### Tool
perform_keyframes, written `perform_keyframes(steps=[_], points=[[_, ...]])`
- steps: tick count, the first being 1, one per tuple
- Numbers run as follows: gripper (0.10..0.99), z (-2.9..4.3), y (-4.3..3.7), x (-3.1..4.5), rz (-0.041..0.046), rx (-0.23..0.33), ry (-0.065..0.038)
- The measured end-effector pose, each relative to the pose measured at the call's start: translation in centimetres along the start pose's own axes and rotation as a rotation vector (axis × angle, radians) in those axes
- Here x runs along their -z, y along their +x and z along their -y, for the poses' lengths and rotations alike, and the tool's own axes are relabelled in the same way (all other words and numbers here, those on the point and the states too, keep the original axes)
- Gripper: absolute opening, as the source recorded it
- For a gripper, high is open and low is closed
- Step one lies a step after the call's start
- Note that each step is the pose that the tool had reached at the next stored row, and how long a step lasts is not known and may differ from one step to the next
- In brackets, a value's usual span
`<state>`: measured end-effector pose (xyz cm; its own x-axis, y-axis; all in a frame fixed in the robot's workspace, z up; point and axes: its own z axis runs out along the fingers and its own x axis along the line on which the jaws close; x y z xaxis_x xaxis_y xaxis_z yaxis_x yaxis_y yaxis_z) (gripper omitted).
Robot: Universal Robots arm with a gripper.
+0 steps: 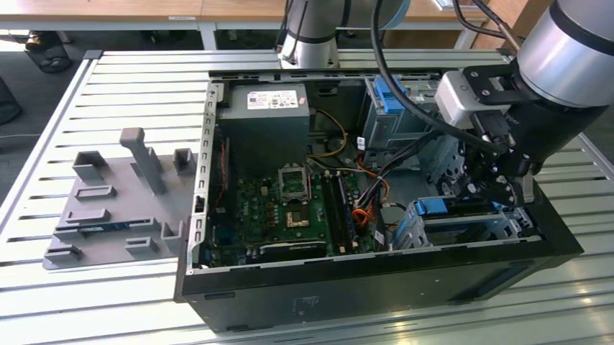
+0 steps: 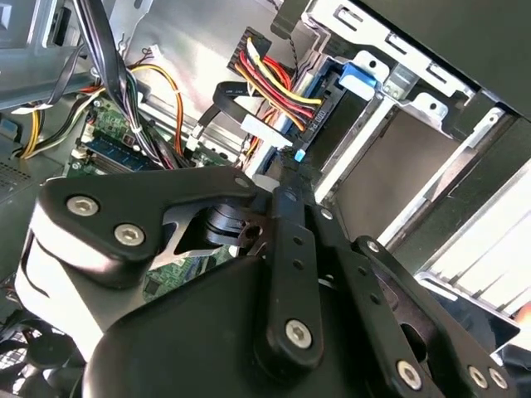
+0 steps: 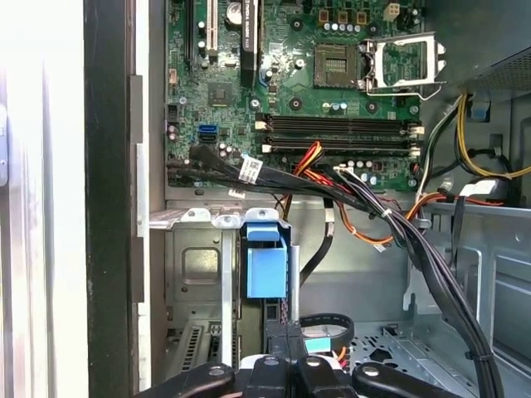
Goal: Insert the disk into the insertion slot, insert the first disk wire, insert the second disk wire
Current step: 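Insert the second disk wire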
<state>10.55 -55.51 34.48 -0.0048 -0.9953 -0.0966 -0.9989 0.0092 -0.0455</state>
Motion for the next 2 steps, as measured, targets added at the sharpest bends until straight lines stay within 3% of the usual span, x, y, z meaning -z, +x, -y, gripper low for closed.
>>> perform_keyframes(steps=[2], points=[[0.106, 0.0, 0.0, 0.02, -0.0001, 0.0, 0.0]])
